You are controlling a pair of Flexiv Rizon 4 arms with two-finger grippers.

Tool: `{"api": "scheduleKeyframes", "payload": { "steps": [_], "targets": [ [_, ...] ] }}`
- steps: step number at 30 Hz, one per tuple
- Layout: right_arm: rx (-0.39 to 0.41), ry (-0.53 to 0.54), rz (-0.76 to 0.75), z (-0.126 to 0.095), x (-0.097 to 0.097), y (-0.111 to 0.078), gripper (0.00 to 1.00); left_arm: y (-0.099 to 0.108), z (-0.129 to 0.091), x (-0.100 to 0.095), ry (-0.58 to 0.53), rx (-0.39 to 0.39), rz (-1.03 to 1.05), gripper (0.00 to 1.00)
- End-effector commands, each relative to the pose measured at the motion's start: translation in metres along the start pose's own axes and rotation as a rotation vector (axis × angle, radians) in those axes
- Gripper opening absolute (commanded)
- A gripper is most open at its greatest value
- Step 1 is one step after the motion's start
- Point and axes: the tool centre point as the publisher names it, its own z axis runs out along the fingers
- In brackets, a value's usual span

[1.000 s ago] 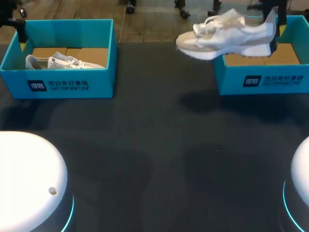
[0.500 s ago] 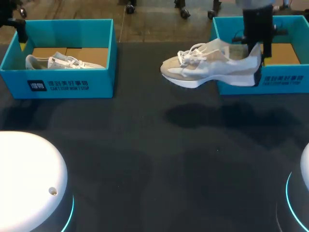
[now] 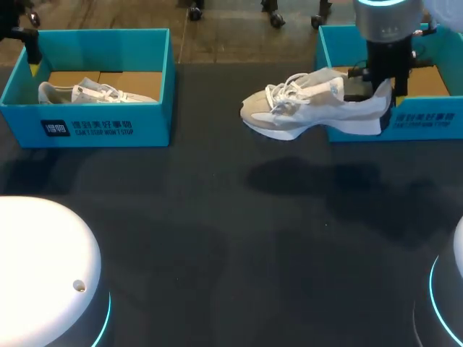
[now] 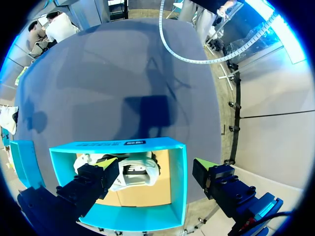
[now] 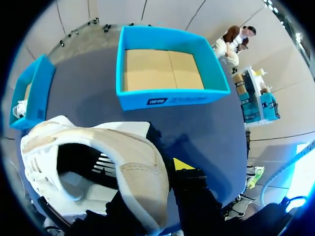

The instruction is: Take the shoe out of the shoebox, open the shoe tongue, remove and reinsert the insole, then place the shoe into the shoebox

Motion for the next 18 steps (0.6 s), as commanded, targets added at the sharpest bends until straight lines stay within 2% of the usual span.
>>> {"api": "scheduleKeyframes", "payload": {
  "steps": [1, 5, 13, 16, 18],
  "targets": [
    [-0.012, -0.039, -0.009, 0.010, 0.031, -0.014, 0.00, 0.000, 0.000, 0.000, 0.002, -0.001, 0.000, 1.00],
    [0.006, -0.038, -0.032, 0.025, 0.064, -0.029, 0.00, 0.000, 0.000, 0.000, 0.002, -0.001, 0.000, 1.00],
    [0.020, -0.044, -0.036, 0.041, 0.110, -0.057, 0.00, 0.000, 0.000, 0.000, 0.002, -0.001, 0.000, 1.00],
    [0.042, -0.024, -0.014, 0.049, 0.125, -0.074, 0.00, 0.000, 0.000, 0.000, 0.002, -0.001, 0.000, 1.00],
    [0.042, -0.024, -0.014, 0.049, 0.125, -0.074, 0.00, 0.000, 0.000, 0.000, 0.002, -0.001, 0.000, 1.00]
  ]
}}
